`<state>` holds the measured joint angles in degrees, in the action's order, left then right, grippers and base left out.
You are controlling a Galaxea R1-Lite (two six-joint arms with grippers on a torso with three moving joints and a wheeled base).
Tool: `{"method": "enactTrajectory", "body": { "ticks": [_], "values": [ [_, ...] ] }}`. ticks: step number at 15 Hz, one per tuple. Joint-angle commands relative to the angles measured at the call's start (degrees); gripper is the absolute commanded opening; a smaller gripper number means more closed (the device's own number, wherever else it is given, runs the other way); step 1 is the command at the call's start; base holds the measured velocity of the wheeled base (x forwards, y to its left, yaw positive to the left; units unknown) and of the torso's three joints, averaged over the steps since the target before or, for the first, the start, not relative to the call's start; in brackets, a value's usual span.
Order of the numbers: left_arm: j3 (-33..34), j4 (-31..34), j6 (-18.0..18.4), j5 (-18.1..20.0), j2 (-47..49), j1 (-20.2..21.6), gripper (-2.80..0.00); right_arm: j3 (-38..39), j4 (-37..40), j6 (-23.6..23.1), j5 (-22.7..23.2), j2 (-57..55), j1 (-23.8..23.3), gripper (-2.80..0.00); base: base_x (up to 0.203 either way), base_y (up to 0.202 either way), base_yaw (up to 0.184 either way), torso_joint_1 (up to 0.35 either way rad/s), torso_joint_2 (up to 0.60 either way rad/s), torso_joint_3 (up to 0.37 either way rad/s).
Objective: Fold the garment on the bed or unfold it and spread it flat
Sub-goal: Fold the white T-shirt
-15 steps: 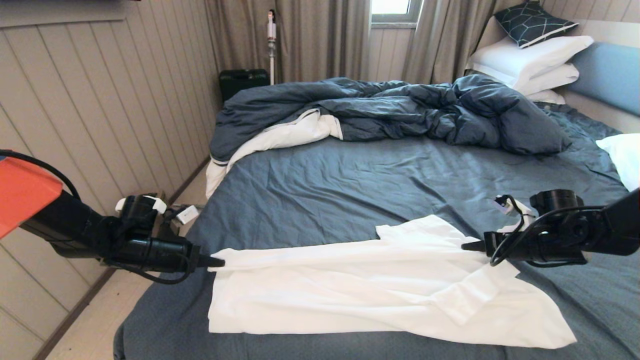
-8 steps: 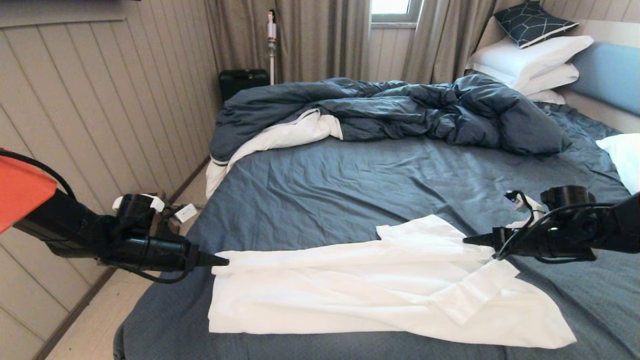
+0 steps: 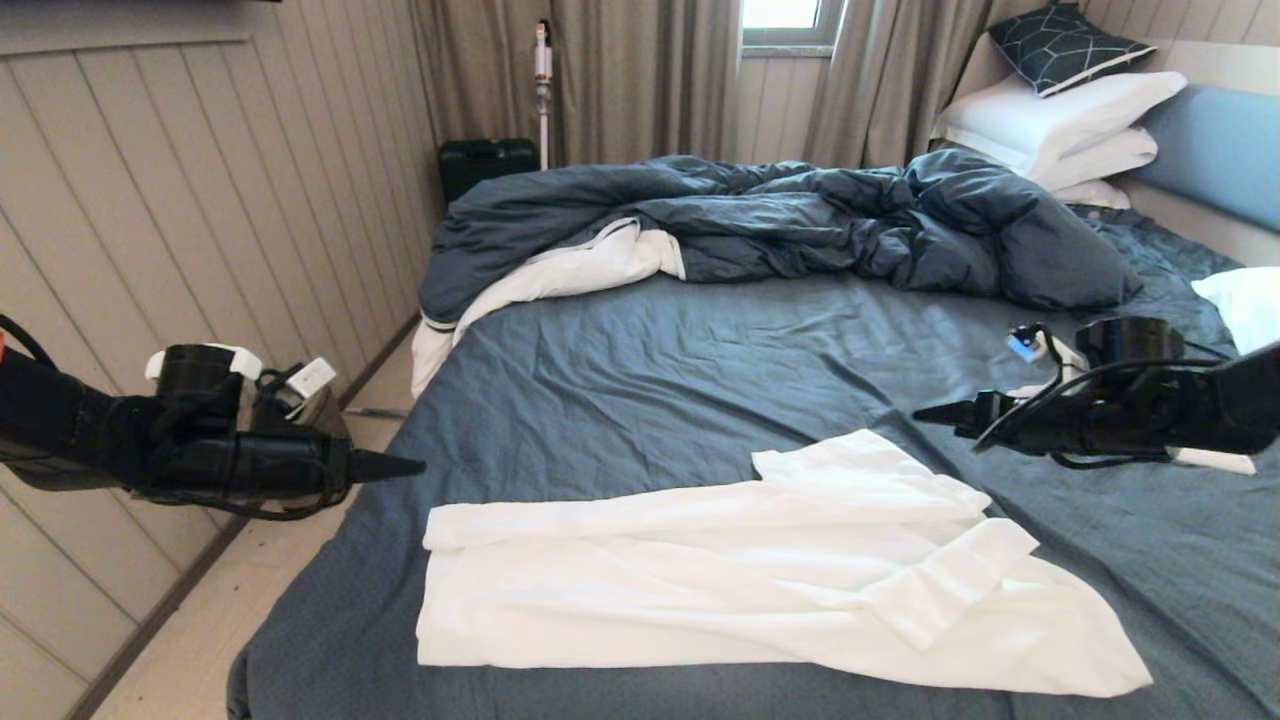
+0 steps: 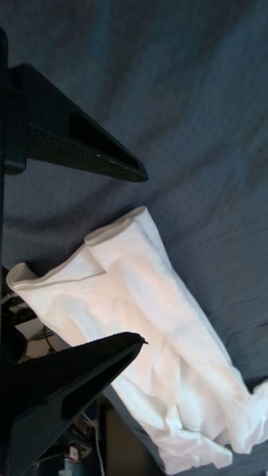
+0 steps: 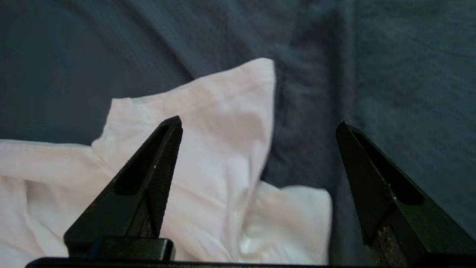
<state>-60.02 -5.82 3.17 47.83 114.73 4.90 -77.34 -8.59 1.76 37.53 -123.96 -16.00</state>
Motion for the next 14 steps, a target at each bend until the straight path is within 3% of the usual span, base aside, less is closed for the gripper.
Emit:
{"method": "enactTrajectory", "body": {
  "ticks": [1, 8, 9, 14],
  "values": [
    [0.3, -0.1, 0.0, 0.5, -0.7, 0.7, 0.0, -2.5, 0.3, 0.8, 0.2, -3.4, 2.1, 0.0, 0.0, 0.0, 0.0, 0.0, 0.0, 0.0],
    [0.4, 0.0, -0.1, 0.5, 0.1, 0.7, 0.0, -2.5, 0.5, 0.9, 0.1, -5.4, 4.1, 0.0, 0.0, 0.0, 0.0, 0.0, 0.0, 0.0],
    [0.4, 0.3, -0.2, 0.5, 0.0, 0.7, -2.8, -2.2, 0.5, 0.9, 0.1, -5.6, 4.2, 0.0, 0.0, 0.0, 0.0, 0.0, 0.0, 0.0],
    [0.6, -0.1, -0.4, 0.6, -0.7, 0.9, -2.8, -2.4, 0.4, 0.8, 0.1, -6.2, 4.8, 0.0, 0.0, 0.0, 0.0, 0.0, 0.0, 0.0]
  ]
}}
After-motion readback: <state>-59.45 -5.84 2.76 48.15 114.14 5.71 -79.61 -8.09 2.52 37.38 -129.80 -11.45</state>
